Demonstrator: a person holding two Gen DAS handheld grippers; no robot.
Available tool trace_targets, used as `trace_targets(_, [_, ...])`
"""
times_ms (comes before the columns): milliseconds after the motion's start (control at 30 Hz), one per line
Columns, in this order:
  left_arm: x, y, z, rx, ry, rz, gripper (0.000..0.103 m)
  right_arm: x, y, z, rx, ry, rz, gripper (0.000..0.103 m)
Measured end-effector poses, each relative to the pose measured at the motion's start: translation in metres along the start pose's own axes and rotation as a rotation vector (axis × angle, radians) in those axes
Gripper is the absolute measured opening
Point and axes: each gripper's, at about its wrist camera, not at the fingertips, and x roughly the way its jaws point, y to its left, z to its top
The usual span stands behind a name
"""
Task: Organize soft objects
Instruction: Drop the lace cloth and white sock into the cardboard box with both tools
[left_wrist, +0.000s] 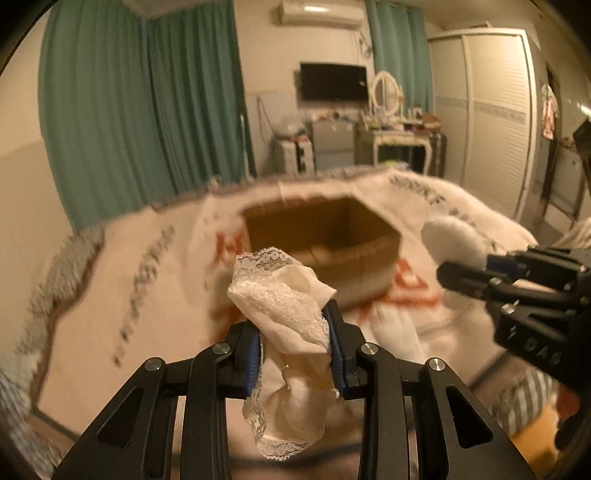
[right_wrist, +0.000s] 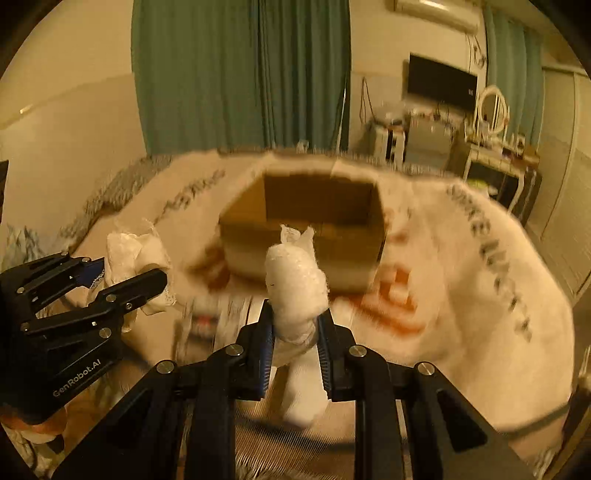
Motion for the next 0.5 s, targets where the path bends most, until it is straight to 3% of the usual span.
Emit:
trace_targets(233, [0.052,0.005,0.058,-0.015,-0.045,0.008,0.030,0.022,-0.032,0.076,0.022,-0.085,0.030,0.021])
trace_targets(500, [0.155,0.017,0.088,-0.033,0.028,0.032,0.031,0.112,-0.067,0.124,0.058,-0.025,0.064,0.021])
